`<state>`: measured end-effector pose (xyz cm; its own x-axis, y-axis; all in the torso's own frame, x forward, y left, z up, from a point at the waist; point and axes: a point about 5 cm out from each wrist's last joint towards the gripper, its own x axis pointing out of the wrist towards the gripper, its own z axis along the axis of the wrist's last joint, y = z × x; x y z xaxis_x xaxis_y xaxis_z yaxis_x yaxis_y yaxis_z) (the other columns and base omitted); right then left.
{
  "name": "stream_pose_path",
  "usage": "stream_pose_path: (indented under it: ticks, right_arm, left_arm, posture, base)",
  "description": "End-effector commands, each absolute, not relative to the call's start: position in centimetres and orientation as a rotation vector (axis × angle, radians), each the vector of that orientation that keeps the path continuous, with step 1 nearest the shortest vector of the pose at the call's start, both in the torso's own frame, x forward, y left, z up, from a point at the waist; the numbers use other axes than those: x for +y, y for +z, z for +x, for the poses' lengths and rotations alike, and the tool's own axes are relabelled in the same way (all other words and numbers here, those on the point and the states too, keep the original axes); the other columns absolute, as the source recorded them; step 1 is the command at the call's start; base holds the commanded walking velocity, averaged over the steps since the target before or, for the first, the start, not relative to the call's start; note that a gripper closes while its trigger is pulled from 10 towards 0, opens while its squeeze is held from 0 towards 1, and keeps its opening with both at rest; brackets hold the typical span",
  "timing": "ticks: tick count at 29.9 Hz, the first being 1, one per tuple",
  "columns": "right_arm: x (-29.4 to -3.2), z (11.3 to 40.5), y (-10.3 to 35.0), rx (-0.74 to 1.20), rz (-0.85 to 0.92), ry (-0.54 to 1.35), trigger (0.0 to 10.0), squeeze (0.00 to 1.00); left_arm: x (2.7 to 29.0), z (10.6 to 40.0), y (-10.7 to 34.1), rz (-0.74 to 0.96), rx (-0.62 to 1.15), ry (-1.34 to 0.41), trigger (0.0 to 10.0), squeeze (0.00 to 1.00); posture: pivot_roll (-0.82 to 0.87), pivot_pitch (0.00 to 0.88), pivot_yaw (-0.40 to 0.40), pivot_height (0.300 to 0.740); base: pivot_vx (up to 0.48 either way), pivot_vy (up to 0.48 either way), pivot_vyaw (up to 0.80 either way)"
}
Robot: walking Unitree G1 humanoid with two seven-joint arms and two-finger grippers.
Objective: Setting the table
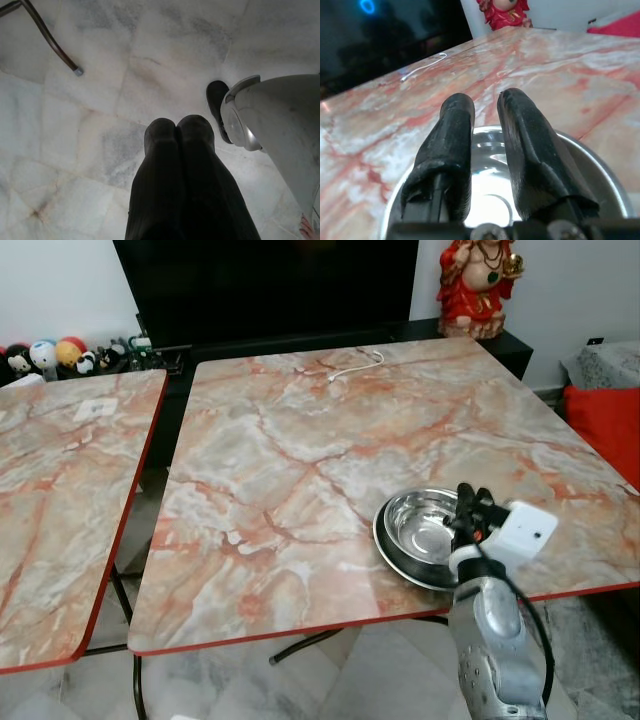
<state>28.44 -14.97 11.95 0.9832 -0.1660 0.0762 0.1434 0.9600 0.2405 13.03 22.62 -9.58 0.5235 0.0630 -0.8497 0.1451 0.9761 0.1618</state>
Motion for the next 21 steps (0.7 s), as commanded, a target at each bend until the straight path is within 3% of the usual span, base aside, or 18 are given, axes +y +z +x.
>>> stream_pose_path:
  ticks: [1, 5, 9, 14, 21]
  right_arm:
    - [-14.7, 28.2, 12.6, -0.126, 0.163, -0.116, 10.0, 0.00]
    - [-16.4, 28.4, 12.1, -0.083, 0.096, -0.155, 10.0, 0.00]
    - [-16.1, 28.4, 12.2, -0.084, 0.096, -0.119, 10.0, 0.00]
    - [-14.4, 28.1, 12.3, -0.089, 0.076, -0.025, 10.0, 0.00]
    - [-12.8, 28.1, 12.2, -0.087, 0.134, 0.013, 10.0, 0.00]
  left_arm:
    - [23.0, 12.6, -9.6, 0.227, 1.034, -0.040, 10.0, 0.00]
    - [23.0, 12.5, -9.7, 0.214, 1.033, -0.026, 10.0, 0.00]
    - [23.0, 12.5, -9.7, 0.204, 1.035, -0.019, 10.0, 0.00]
    - [23.1, 12.4, -9.7, 0.199, 1.036, -0.011, 10.0, 0.00]
    - [23.1, 12.4, -9.7, 0.208, 1.043, -0.015, 10.0, 0.00]
  posture:
    - [0.01, 0.000, 0.043, 0.740]
    - [0.00, 0.000, 0.048, 0.740]
    - [-0.01, 0.000, 0.043, 0.740]
    - [0.00, 0.000, 0.030, 0.740]
    - [0.00, 0.000, 0.037, 0.740]
  base:
    - [0.000, 0.000, 0.00]
    - [0.000, 0.000, 0.00]
    - [0.000, 0.000, 0.00]
    - [0.000, 0.480, 0.75]
    - [0.000, 0.480, 0.00]
